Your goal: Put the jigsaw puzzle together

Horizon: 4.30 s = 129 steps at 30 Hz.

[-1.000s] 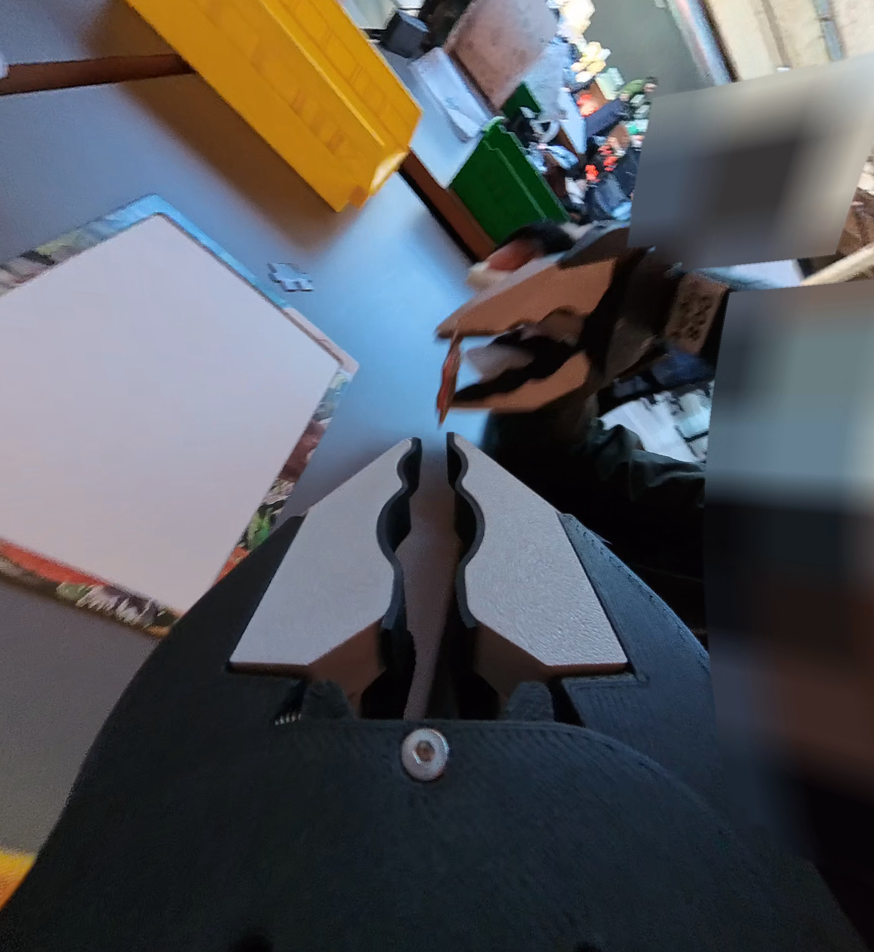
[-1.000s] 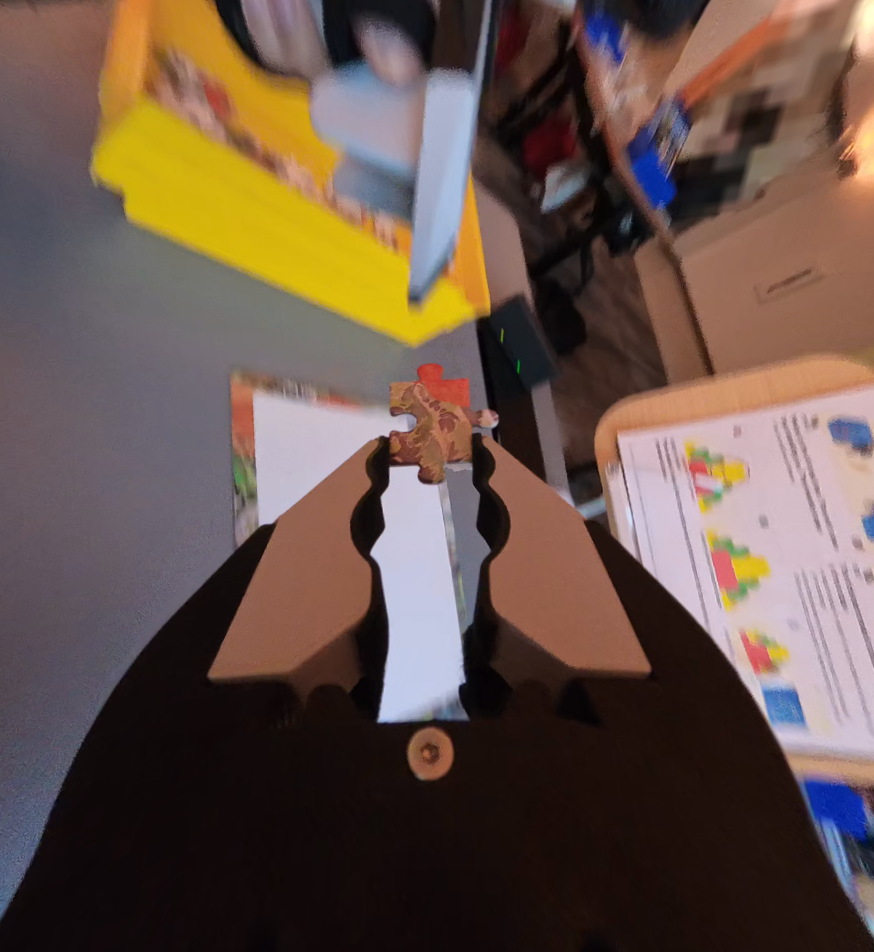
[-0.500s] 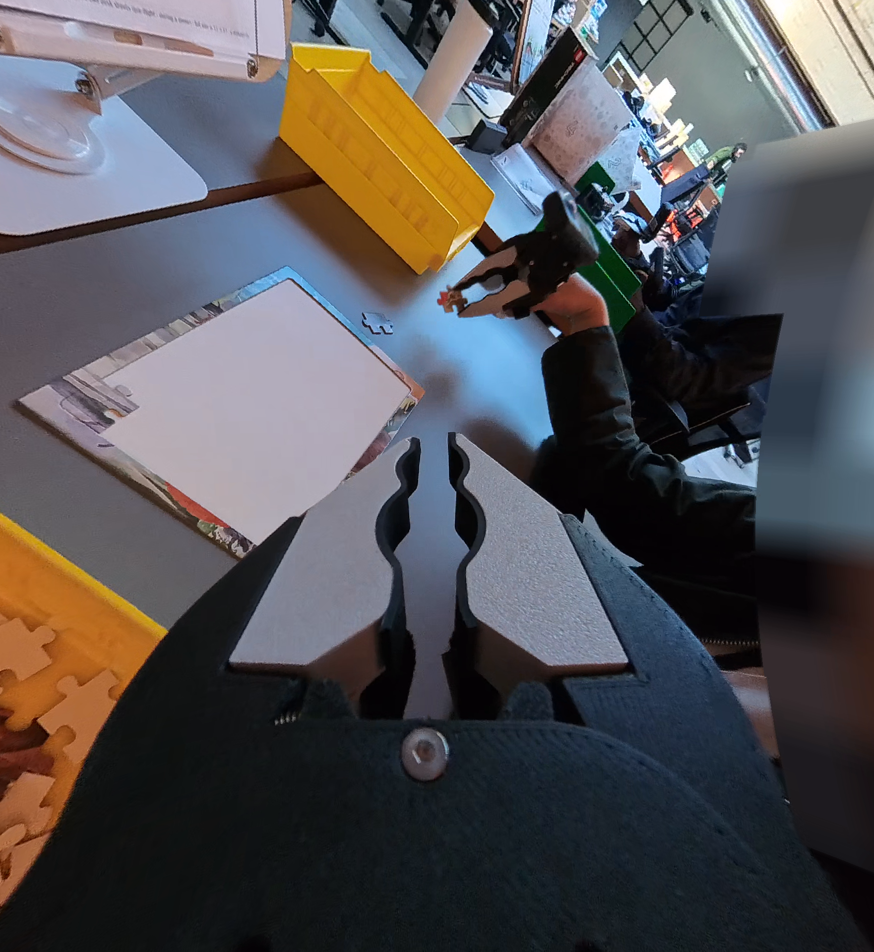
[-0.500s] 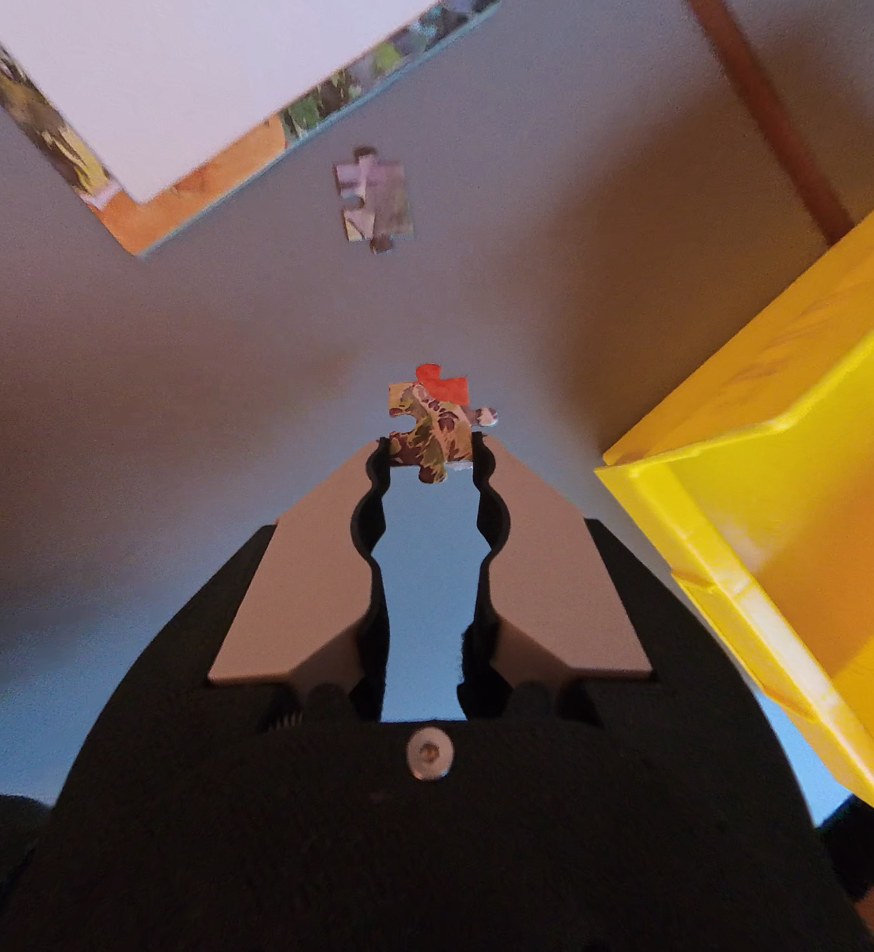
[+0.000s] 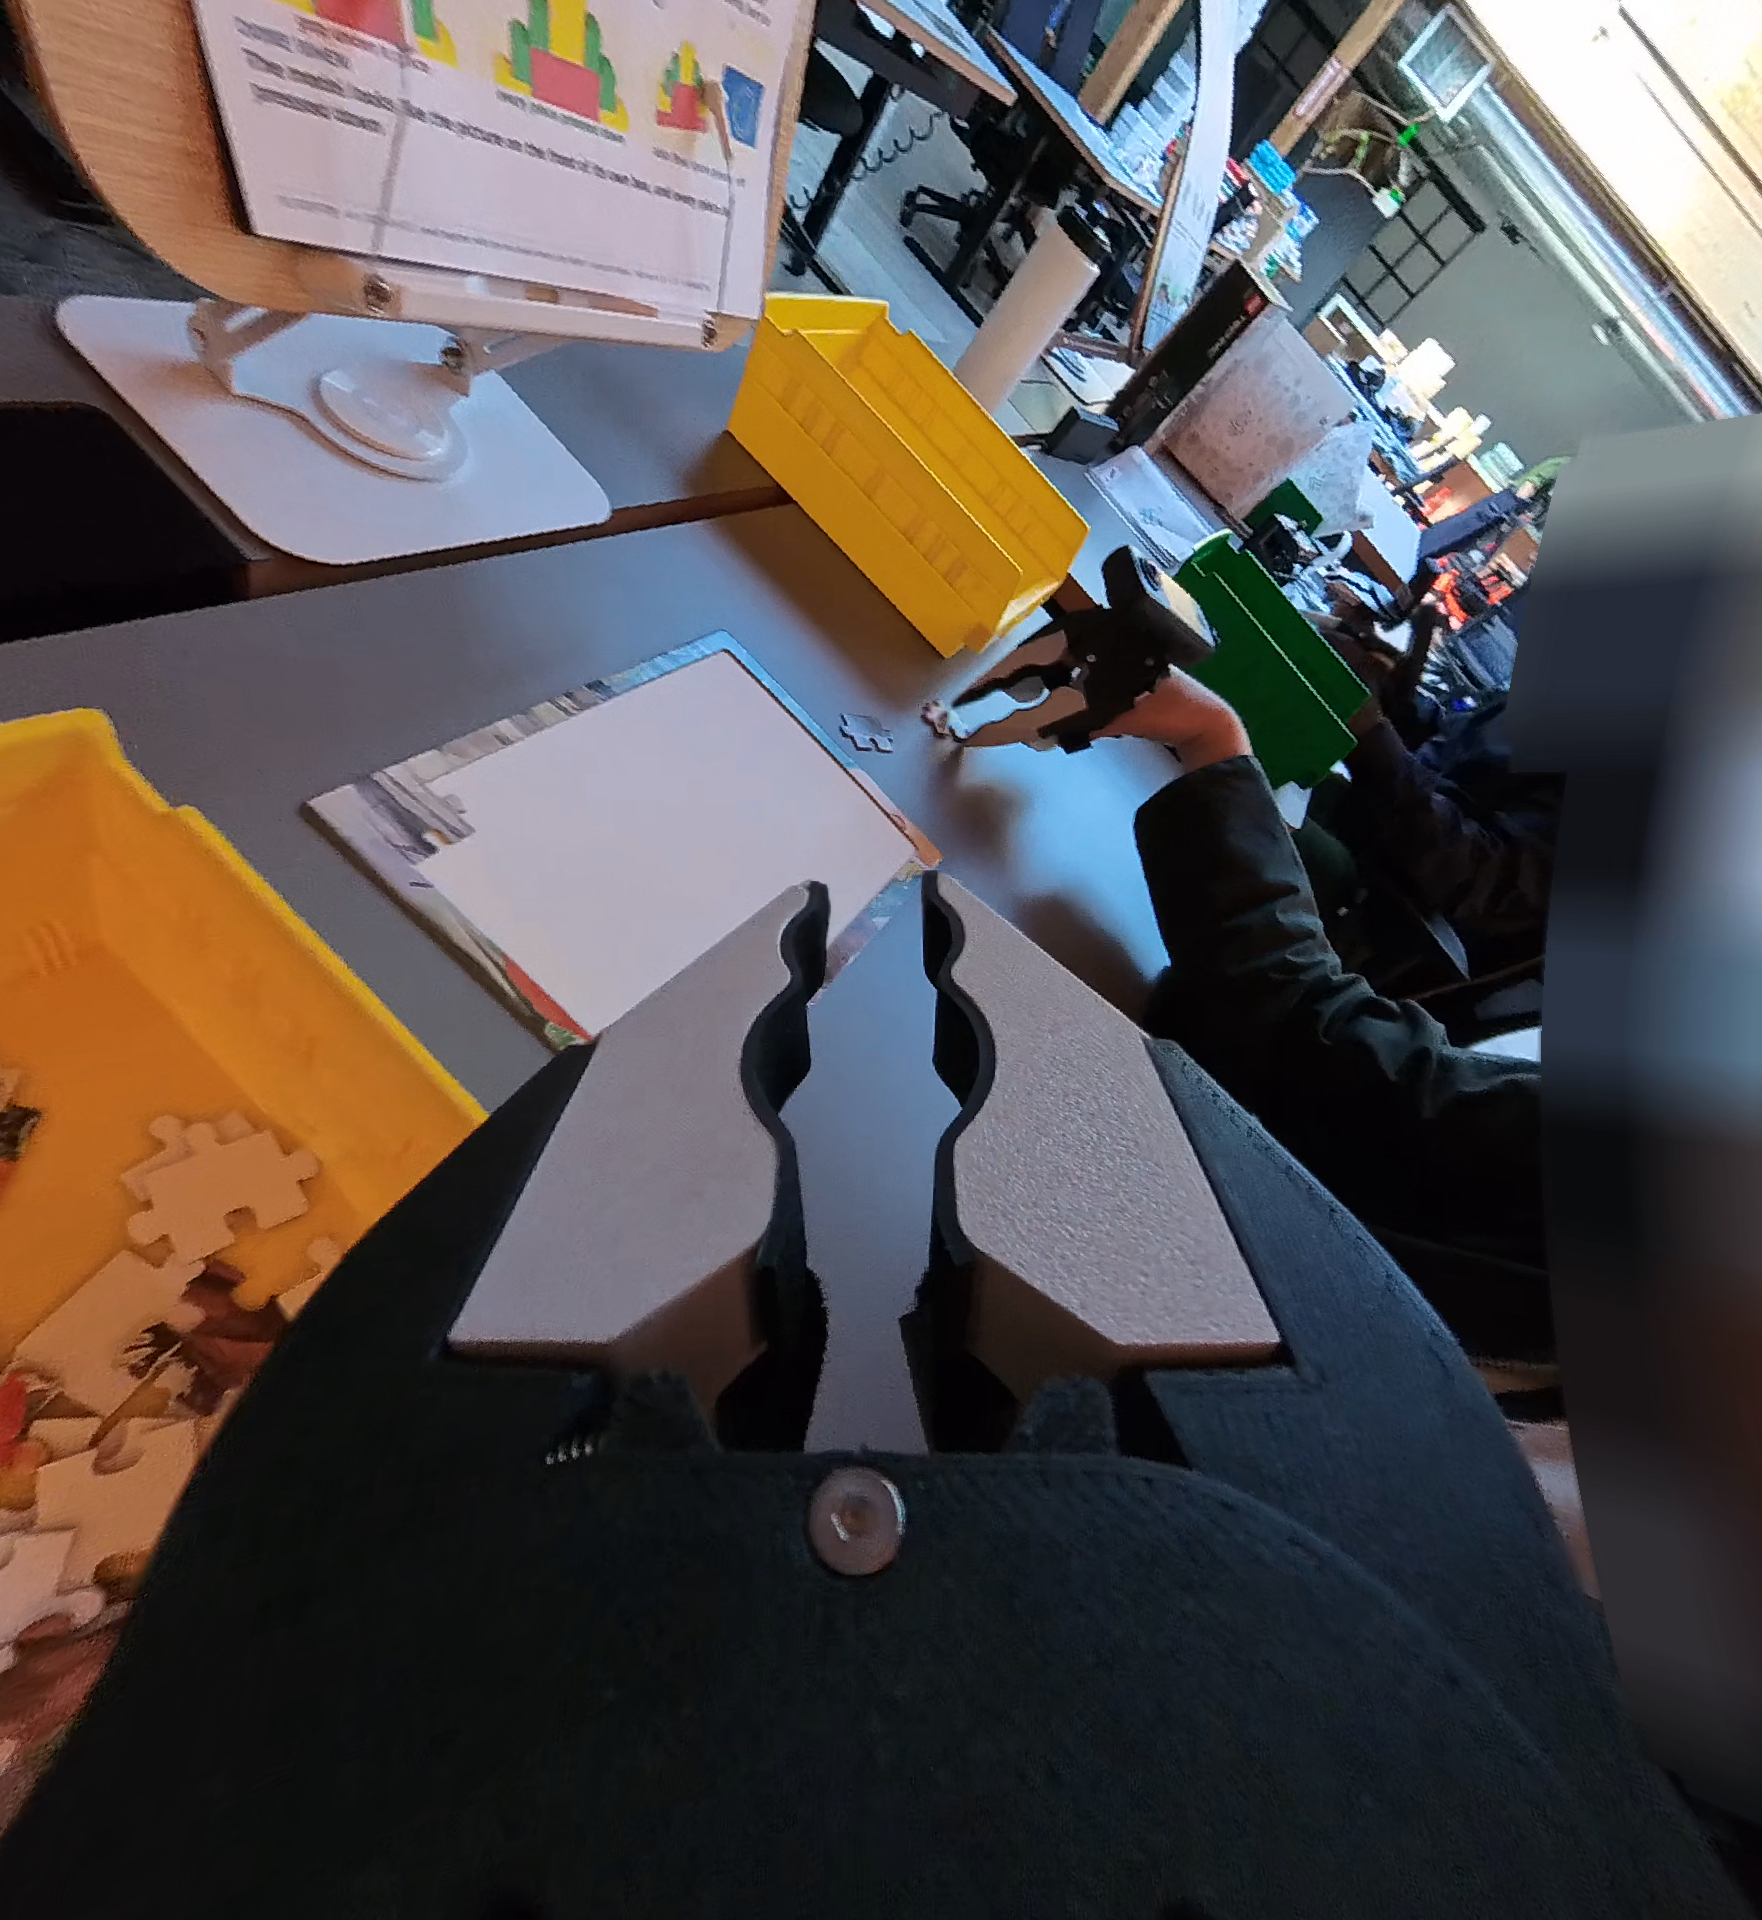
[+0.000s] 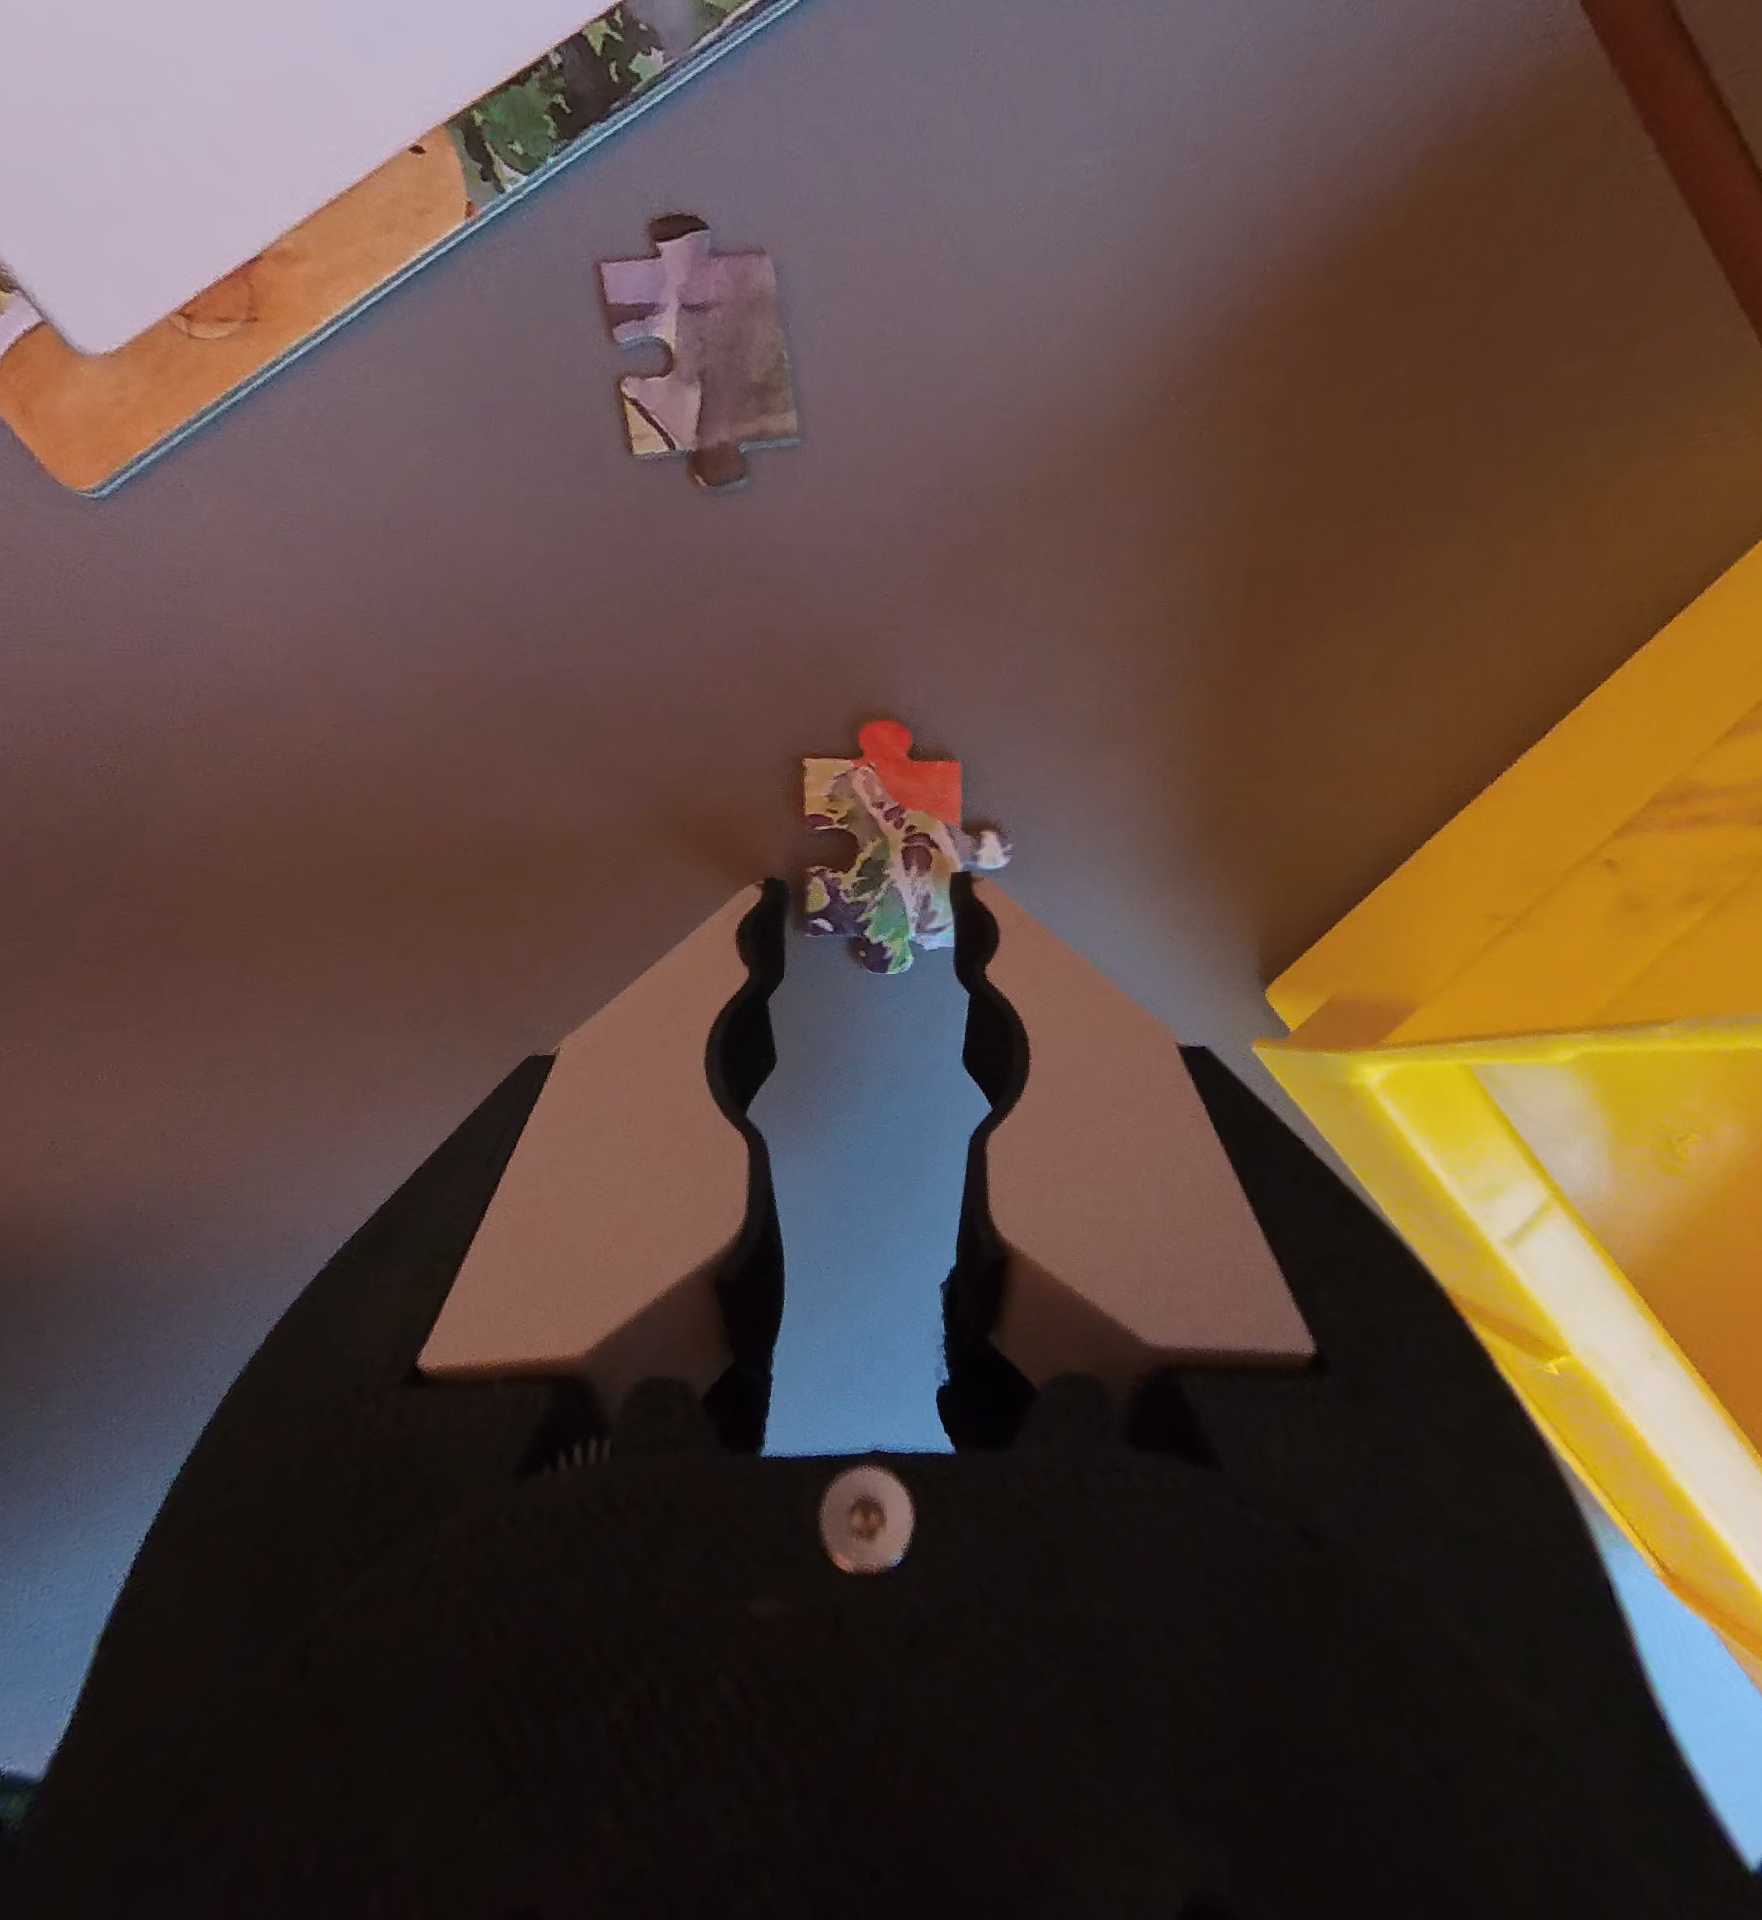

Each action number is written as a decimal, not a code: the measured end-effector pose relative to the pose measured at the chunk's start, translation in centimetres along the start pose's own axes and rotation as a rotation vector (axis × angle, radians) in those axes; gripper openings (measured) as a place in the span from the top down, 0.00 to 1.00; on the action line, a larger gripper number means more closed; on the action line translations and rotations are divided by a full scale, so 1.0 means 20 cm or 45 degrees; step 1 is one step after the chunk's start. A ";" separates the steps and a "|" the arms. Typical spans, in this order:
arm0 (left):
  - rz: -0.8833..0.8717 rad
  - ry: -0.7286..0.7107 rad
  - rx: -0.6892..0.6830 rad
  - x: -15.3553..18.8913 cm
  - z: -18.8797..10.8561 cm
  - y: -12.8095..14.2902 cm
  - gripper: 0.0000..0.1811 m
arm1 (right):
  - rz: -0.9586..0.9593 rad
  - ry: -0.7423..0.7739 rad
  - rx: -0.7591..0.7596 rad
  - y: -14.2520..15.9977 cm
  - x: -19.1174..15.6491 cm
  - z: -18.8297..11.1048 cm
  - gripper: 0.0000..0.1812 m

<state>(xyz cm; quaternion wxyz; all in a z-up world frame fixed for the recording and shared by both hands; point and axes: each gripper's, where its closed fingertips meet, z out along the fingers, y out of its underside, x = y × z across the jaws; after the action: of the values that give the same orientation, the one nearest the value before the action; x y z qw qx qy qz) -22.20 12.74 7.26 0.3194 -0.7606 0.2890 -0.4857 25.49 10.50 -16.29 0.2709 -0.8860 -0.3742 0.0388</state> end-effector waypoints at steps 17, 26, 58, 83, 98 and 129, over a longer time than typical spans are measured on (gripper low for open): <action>0.009 -0.878 0.143 -0.51 -0.55 0.00 0.83 | 0.345 0.826 1.110 -0.58 0.39 -1.12 0.74; 0.094 -1.084 -0.156 -0.85 -0.48 0.16 0.78 | 0.334 0.948 1.107 -0.64 0.42 -1.09 0.74; 0.107 -1.003 -0.909 -1.20 -0.13 0.68 0.89 | 0.179 0.865 0.813 -0.69 0.39 -0.77 0.72; -0.199 -1.132 -0.836 -1.19 -0.17 0.67 0.82 | 0.212 0.908 0.884 -0.65 0.41 -0.89 0.72; 1.030 -0.893 -0.065 -0.12 0.40 -0.12 0.82 | 0.371 -0.092 1.547 -1.40 -0.27 -0.99 0.85; 1.001 -0.467 -0.099 0.24 0.57 0.03 0.78 | 0.788 -0.654 -0.068 -0.16 -0.30 -0.24 1.00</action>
<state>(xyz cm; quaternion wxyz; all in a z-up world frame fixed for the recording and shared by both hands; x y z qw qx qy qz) -10.01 11.08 5.68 0.4971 -0.6781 0.5131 -0.1727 20.38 6.07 -11.48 0.1207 -0.9251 -0.1462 0.3291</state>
